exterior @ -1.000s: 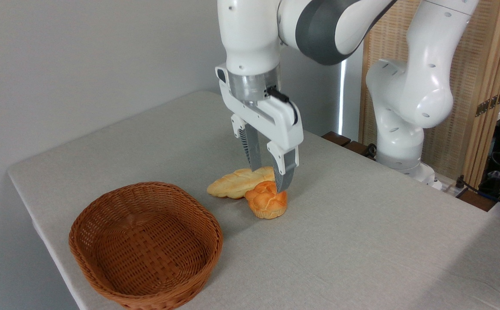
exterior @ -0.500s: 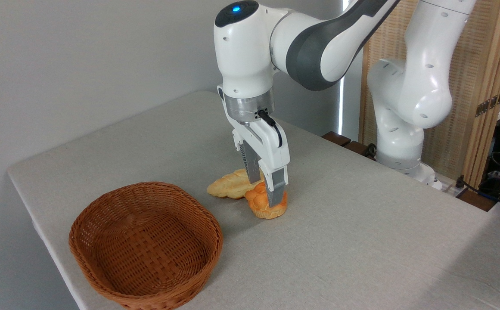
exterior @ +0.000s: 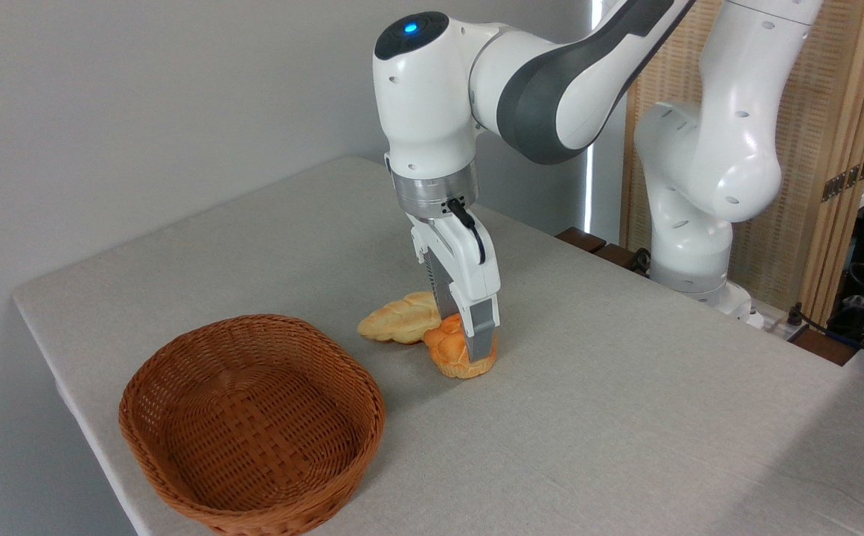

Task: Put bread into the basket
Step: 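Close the gripper on the golden bun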

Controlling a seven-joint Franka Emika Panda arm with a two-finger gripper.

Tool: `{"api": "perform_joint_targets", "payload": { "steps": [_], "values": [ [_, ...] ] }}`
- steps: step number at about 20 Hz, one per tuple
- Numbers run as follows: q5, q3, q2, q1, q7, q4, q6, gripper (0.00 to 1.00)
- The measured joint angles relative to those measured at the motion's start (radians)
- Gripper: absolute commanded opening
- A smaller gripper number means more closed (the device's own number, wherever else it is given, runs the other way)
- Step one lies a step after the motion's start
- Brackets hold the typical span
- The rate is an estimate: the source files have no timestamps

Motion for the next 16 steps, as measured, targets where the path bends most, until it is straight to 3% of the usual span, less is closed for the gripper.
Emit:
{"api": "perform_joint_targets", "payload": {
  "steps": [12, 14, 16],
  "values": [
    [0.001, 0.0, 0.001, 0.0, 0.002, -0.044, 0.06, 0.99],
    [0.001, 0.0, 0.001, 0.0, 0.002, -0.045, 0.06, 0.77],
    [0.001, 0.0, 0.003, 0.0, 0.002, -0.046, 0.06, 0.67]
  ]
}}
